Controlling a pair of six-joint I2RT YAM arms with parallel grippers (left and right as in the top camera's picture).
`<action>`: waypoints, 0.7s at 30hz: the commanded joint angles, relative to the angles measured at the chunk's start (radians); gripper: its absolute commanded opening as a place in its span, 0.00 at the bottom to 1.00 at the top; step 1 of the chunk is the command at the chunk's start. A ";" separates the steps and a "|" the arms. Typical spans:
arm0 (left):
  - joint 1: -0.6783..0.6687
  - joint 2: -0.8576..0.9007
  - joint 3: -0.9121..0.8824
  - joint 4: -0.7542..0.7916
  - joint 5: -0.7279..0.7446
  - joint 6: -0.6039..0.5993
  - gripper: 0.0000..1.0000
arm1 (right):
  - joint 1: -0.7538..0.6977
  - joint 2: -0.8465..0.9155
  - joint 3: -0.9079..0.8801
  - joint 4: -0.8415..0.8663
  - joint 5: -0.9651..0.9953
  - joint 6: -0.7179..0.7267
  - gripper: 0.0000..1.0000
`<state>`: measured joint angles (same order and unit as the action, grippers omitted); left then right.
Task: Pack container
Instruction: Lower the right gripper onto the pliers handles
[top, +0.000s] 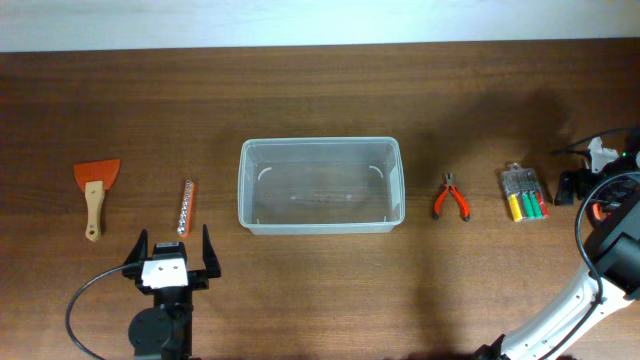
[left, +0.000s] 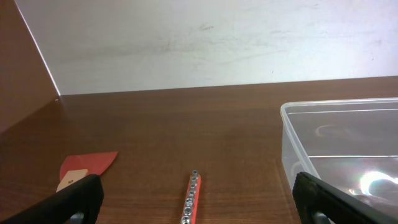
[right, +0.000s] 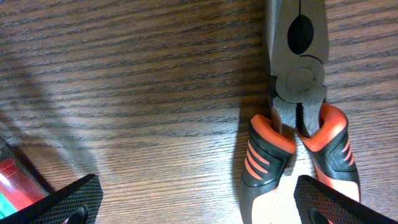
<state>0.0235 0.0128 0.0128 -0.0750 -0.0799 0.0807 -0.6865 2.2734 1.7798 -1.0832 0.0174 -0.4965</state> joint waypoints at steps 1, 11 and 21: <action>-0.003 -0.007 -0.003 -0.001 -0.004 -0.013 0.99 | -0.003 0.007 -0.003 0.003 -0.014 0.035 0.99; -0.003 -0.007 -0.003 -0.001 -0.004 -0.013 0.99 | -0.010 0.007 -0.003 0.009 -0.014 0.035 0.99; -0.003 -0.007 -0.003 -0.001 -0.004 -0.013 0.99 | -0.015 0.008 -0.003 0.005 -0.025 0.042 0.99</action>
<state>0.0235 0.0128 0.0128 -0.0753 -0.0799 0.0807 -0.6971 2.2734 1.7798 -1.0760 0.0093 -0.4667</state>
